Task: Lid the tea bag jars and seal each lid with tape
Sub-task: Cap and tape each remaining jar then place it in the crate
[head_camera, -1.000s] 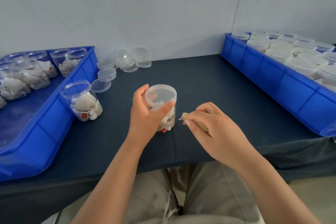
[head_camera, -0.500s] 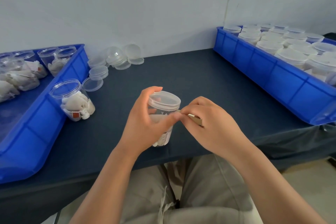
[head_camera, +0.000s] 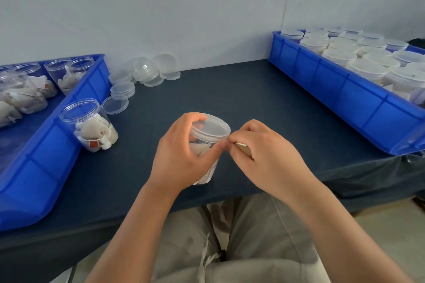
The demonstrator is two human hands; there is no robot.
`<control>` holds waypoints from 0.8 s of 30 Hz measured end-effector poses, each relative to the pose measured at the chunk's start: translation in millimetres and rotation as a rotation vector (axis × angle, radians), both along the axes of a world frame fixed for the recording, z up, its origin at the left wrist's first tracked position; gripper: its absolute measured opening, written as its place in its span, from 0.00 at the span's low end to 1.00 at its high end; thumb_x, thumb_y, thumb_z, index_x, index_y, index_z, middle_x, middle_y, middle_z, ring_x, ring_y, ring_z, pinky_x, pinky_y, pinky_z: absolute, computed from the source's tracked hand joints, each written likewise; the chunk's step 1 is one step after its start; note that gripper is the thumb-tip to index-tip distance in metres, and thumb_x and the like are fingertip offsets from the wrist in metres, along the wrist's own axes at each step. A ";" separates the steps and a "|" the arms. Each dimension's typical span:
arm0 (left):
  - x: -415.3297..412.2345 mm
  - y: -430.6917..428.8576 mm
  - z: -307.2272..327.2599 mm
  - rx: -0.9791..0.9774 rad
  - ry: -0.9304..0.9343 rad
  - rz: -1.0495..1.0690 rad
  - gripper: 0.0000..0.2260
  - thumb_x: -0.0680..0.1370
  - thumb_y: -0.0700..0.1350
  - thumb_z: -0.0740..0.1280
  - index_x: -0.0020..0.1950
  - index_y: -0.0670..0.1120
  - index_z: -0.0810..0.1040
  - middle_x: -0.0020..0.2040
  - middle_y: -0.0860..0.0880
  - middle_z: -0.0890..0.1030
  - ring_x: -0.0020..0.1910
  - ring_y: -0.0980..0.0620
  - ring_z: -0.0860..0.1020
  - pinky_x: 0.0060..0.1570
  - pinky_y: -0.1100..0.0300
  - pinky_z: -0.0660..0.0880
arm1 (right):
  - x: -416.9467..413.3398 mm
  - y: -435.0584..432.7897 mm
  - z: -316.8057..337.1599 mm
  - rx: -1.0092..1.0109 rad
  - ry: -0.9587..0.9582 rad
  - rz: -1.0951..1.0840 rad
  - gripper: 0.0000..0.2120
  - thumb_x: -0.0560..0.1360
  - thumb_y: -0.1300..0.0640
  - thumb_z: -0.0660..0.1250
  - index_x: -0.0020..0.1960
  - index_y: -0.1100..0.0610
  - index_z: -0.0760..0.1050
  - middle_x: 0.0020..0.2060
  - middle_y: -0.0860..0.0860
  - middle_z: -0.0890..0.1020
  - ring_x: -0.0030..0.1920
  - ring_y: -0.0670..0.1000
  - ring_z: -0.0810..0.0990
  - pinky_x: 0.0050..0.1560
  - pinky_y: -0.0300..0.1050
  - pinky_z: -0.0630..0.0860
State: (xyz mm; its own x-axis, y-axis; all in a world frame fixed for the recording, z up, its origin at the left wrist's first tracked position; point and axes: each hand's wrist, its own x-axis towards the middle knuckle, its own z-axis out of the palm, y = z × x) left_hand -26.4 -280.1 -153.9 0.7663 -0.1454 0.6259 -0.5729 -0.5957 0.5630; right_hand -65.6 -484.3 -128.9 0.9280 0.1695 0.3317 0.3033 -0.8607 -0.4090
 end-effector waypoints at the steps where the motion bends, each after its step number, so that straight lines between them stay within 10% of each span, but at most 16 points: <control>1: 0.3 0.9 -0.4 0.003 -0.007 0.001 0.26 0.76 0.71 0.70 0.66 0.57 0.72 0.58 0.68 0.77 0.59 0.66 0.77 0.53 0.76 0.71 | -0.5 0.1 -0.6 -0.003 -0.007 0.000 0.12 0.85 0.39 0.60 0.59 0.38 0.81 0.50 0.39 0.75 0.41 0.44 0.78 0.39 0.45 0.79; 24: 21.0 23.9 4.0 -0.268 0.298 -0.162 0.11 0.76 0.60 0.70 0.57 0.66 0.73 0.54 0.64 0.85 0.48 0.61 0.86 0.44 0.71 0.77 | 6.3 -18.4 -6.2 0.176 0.273 0.174 0.18 0.83 0.31 0.55 0.71 0.31 0.64 0.35 0.39 0.78 0.37 0.45 0.78 0.37 0.42 0.71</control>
State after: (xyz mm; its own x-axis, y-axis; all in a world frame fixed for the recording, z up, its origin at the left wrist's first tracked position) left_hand -5.4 -256.2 -149.9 0.8998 -0.1412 0.4129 -0.4362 -0.3215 0.8405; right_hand -59.3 -502.6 -135.2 0.9487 0.2951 0.1137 0.2981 -0.7149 -0.6325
